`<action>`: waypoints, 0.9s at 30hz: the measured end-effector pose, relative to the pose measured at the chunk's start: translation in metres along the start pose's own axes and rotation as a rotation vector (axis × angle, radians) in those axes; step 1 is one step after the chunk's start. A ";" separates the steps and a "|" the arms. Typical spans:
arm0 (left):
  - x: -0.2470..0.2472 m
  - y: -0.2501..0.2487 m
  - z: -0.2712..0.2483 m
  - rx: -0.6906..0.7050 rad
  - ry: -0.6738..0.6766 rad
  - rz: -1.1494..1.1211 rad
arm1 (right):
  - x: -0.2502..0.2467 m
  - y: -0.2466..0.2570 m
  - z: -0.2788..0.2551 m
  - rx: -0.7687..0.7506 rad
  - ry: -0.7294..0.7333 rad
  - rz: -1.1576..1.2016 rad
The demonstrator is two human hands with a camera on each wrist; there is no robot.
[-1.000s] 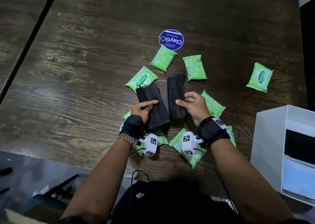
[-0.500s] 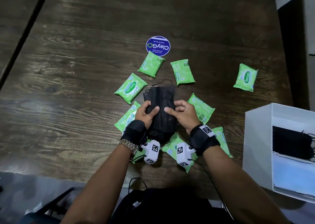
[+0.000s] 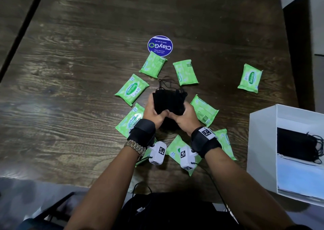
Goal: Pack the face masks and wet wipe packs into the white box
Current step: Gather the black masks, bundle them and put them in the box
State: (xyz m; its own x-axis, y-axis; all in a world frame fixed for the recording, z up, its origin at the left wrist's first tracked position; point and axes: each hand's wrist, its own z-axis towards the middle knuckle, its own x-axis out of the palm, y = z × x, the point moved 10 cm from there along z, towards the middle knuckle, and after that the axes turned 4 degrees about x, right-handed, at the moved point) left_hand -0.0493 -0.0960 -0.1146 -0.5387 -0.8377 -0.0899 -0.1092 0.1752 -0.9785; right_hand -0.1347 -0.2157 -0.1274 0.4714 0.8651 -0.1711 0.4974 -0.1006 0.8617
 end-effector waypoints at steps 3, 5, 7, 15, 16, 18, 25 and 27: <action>0.000 -0.004 0.003 0.009 -0.078 -0.030 | 0.003 0.003 0.005 -0.025 -0.003 -0.032; 0.002 0.001 0.004 0.009 -0.074 -0.070 | 0.004 -0.005 0.003 0.038 0.045 -0.079; 0.007 0.011 0.004 -0.012 -0.033 -0.065 | 0.008 -0.025 0.008 0.094 0.139 -0.017; 0.030 0.014 -0.003 -0.034 0.027 -0.035 | 0.004 -0.036 0.001 0.087 0.061 0.007; 0.033 0.012 -0.003 -0.050 0.008 -0.045 | 0.003 -0.023 -0.010 0.080 0.056 0.035; 0.031 0.012 0.000 -0.084 -0.042 -0.027 | 0.001 0.004 -0.023 0.074 0.049 0.091; 0.065 -0.019 0.011 0.004 0.209 -0.038 | -0.082 0.020 -0.017 -0.059 -0.161 0.169; 0.091 -0.033 0.005 0.035 0.292 -0.027 | -0.109 0.025 -0.030 -0.086 -0.227 0.219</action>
State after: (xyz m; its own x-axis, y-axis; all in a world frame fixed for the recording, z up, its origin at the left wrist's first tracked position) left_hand -0.0902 -0.1806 -0.0912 -0.7539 -0.6569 -0.0115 -0.1009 0.1330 -0.9860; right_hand -0.1954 -0.2978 -0.0726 0.7157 0.6948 -0.0707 0.3071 -0.2221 0.9254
